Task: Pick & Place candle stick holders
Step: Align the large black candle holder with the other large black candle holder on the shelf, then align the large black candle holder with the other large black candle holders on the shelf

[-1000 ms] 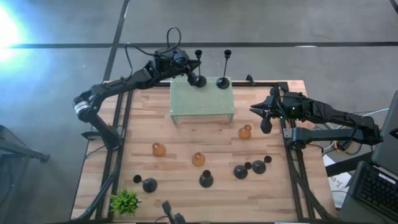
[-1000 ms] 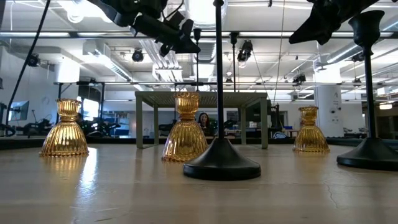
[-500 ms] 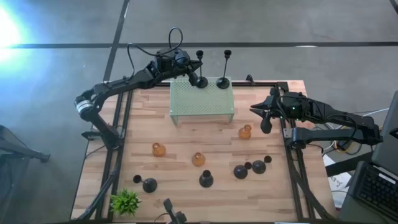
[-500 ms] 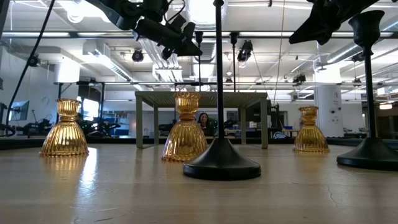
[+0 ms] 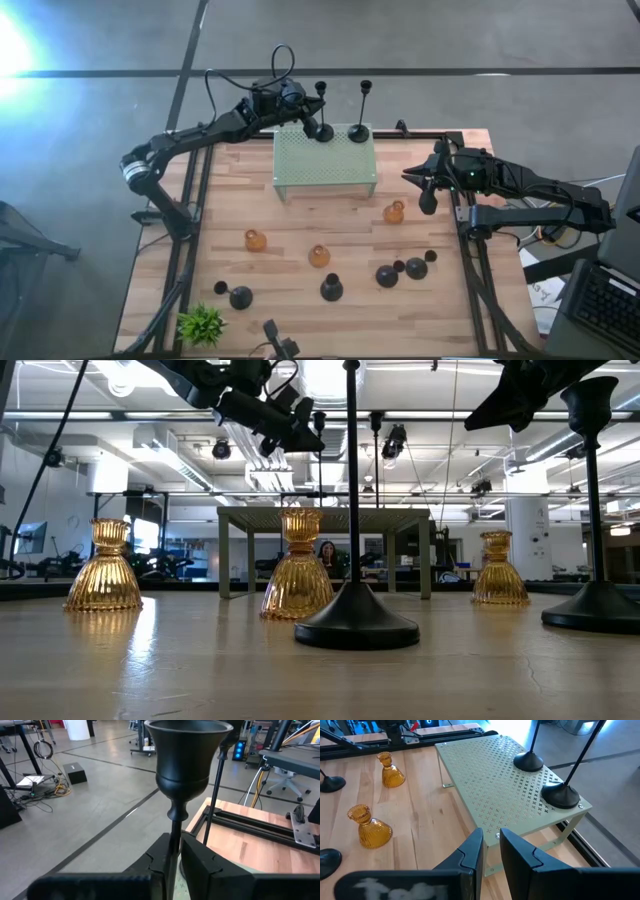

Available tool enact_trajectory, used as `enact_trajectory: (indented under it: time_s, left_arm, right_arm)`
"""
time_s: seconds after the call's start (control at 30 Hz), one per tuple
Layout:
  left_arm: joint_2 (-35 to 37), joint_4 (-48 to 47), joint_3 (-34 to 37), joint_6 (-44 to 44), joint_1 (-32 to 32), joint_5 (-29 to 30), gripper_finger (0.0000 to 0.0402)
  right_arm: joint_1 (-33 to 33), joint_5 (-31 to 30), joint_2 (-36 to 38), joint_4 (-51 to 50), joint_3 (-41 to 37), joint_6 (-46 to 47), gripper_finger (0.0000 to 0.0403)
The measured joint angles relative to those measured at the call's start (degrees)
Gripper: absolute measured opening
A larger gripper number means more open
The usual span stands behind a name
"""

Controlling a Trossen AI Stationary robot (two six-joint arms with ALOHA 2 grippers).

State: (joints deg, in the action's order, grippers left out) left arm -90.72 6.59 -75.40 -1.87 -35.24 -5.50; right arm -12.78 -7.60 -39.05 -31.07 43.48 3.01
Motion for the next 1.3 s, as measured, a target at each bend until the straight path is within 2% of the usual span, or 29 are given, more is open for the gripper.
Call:
enact_trajectory:
  time_s: [0.37,0.8,0.93,1.3]
  left_arm:
    - [0.02,-0.02,0.02,-1.16,0.0,0.0,0.0055]
    - [1.1,-0.86,0.07,-1.72,0.0,-0.02,0.0147]
    - [3.28,-5.51,0.07,-3.19,0.0,0.0,0.0156]
    - [13.21,-26.25,0.09,-5.67,0.45,-1.38,0.0156]
  right_arm:
    - [0.0,0.0,0.0,0.0,0.0,0.0,0.0056]
    - [0.0,0.0,0.0,-0.02,0.0,0.0,0.0056]
    - [0.02,0.04,0.0,-0.02,0.0,0.2,0.0056]
    - [0.02,0.07,0.0,-0.07,0.0,0.46,0.0056]
